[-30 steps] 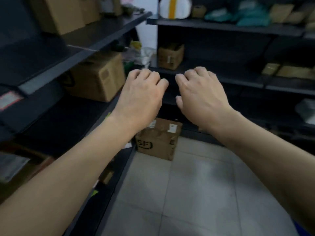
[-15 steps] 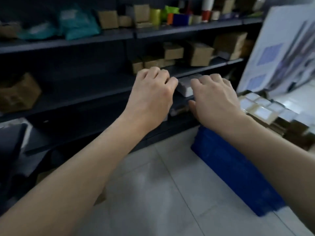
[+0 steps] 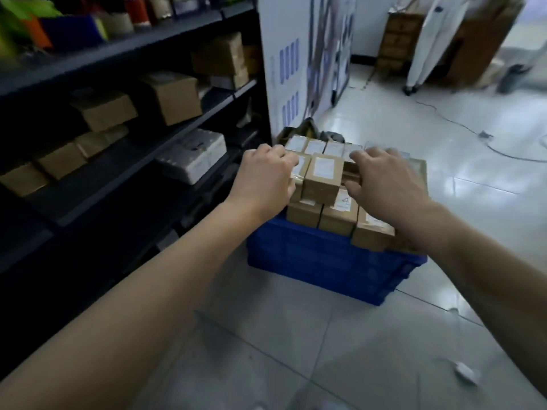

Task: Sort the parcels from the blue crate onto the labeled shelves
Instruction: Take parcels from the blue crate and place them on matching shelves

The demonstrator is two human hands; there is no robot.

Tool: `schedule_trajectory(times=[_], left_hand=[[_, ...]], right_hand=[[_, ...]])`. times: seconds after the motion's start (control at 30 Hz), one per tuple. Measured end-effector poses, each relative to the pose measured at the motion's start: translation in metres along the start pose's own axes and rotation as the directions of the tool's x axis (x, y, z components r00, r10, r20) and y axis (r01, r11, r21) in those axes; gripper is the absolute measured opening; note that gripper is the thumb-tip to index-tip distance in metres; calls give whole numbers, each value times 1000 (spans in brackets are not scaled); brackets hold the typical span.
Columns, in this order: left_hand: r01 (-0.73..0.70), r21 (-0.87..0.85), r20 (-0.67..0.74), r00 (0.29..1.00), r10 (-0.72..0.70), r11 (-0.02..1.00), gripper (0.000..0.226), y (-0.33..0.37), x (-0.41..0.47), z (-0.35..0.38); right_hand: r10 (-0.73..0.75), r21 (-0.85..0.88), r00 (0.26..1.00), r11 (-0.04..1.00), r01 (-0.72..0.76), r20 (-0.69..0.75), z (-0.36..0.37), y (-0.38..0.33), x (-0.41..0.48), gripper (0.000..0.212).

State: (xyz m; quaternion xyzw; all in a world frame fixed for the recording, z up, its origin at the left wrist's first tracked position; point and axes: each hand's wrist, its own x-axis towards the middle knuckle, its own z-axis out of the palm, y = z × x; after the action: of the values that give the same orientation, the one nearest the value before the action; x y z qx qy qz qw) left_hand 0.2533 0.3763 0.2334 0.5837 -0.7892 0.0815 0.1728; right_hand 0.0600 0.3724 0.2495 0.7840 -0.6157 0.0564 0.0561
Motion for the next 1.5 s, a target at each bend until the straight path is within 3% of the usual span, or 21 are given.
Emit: schedule_trajectory(times=[0.2,0.4,0.6,0.8,1.03,1.13,1.3,1.4,1.5], left_hand=[[12,-82,146,989,1,997,28,-10,79,67],[207,-151,242,956,-167,967,29,-28,145,136],[393,-161,308,892,-332,905,30,-51,193,186],[491,-175,397,828,-395,853,37,-76,229,225],[596,-200,524,736,-429,777,40,-116,264,284],[634,-181,579,686,-440,752,52,-133,272,310],[721,-183,661,594,-460,669,70,-155,281,349],[782,-244,702,550,-452,573,78,-162,283,370],[837,-289,745,502,-440,465,70,-169,285,389]], right_hand=[[134,96,987,985,-142,84,47,45,60,45],[96,161,981,979,-123,166,100,78,150,54],[73,212,964,969,-129,254,143,113,223,49],[104,264,940,945,-196,326,183,126,273,56],[218,348,880,858,-379,422,247,131,309,63],[261,354,851,824,-442,456,275,133,321,69],[332,434,790,694,-575,515,317,137,336,74],[364,490,715,540,-684,597,338,144,341,72],[347,513,628,371,-774,696,357,149,345,73]])
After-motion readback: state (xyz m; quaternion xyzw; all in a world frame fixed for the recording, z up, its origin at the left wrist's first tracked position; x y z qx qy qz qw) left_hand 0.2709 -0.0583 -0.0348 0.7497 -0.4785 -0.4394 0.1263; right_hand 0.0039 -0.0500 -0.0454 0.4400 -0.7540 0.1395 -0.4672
